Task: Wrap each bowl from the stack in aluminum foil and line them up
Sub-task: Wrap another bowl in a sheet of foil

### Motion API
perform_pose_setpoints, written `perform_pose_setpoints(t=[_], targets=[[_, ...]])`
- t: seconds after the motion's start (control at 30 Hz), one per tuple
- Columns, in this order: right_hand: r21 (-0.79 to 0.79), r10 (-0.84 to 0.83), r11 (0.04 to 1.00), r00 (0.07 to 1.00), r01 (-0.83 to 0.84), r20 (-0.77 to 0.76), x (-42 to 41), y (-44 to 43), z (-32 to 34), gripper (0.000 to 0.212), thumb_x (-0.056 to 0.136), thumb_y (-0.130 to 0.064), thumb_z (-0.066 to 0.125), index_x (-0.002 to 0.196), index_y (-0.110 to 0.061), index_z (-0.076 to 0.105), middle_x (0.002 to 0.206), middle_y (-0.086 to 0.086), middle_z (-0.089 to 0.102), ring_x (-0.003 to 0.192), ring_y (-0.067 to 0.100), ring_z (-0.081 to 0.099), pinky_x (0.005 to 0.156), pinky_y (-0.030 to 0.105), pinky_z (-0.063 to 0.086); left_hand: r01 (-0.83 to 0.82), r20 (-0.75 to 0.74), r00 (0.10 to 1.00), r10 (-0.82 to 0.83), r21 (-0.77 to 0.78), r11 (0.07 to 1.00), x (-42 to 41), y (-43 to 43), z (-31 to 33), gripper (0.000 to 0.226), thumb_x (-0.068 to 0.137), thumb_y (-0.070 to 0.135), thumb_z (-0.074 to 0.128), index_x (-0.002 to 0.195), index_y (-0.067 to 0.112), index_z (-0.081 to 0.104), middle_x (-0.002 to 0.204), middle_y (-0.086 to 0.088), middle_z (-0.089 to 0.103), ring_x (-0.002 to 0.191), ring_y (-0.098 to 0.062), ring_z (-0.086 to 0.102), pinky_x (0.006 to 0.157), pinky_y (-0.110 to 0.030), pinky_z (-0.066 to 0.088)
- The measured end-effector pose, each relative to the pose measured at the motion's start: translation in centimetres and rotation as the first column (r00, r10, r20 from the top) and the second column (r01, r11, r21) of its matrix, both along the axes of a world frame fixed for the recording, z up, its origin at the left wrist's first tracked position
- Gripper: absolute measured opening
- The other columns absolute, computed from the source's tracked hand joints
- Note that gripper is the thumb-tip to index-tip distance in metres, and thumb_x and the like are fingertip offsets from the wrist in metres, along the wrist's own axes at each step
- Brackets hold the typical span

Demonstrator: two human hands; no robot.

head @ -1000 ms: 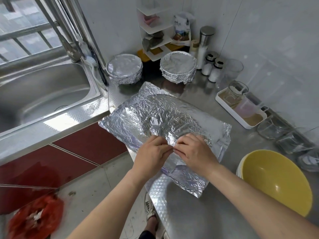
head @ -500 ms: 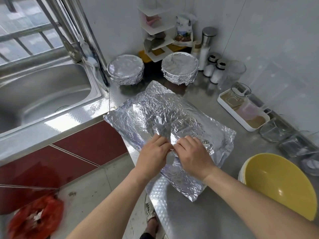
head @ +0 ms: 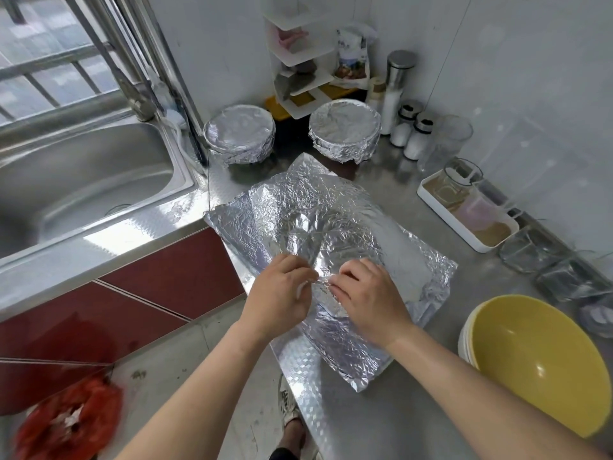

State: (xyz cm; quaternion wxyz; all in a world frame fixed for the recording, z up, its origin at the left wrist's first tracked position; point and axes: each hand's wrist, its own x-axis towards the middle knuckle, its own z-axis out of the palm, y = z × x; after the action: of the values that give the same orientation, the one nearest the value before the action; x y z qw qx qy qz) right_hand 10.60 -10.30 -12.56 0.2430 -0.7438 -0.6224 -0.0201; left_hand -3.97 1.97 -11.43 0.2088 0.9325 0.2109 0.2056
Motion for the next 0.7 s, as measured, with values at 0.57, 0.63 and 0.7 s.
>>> perform_pose_setpoints(t=[0.57,0.63,0.7], targets=[[-0.054,0.129,0.991,0.973,-0.121,0.194,1.4,0.0,-0.5,0.018,0.08,-0.002,0.072,0.091,-0.015,0.067,0.089,-0.001,0.063,0.083,0.019,0.057,0.074,0.029,0.039,0.069,0.022,0.997,-0.07,0.062,0.996,0.9,0.2,-1.4,0.013,0.075,0.009,0.081,0.087,0.014,0.078,0.084,0.004,0.069,0.084,-0.018,0.058,0.067,-0.033,0.053],[-0.022,0.117,0.993,0.969,-0.115,0.216,1.4,0.2,-0.7,0.013,0.08,-0.001,0.068,0.086,-0.013,0.066,0.084,0.001,0.062,0.078,0.021,0.056,0.07,0.03,0.04,0.055,0.03,0.998,-0.057,0.073,0.996,0.9,0.1,-1.6,0.017,0.072,0.004,0.082,0.086,0.013,0.078,0.084,0.003,0.07,0.085,-0.018,0.059,0.07,-0.032,0.052],[0.016,0.102,0.994,0.969,-0.109,0.224,1.1,0.4,-0.9,0.015,0.083,0.001,0.056,0.08,-0.01,0.064,0.077,0.003,0.058,0.072,0.022,0.052,0.066,0.031,0.041,0.043,0.036,0.998,-0.046,0.082,0.996,0.9,0.0,-1.7,0.019,0.07,0.0,0.082,0.084,0.012,0.078,0.084,0.002,0.07,0.086,-0.02,0.06,0.073,-0.032,0.051]])
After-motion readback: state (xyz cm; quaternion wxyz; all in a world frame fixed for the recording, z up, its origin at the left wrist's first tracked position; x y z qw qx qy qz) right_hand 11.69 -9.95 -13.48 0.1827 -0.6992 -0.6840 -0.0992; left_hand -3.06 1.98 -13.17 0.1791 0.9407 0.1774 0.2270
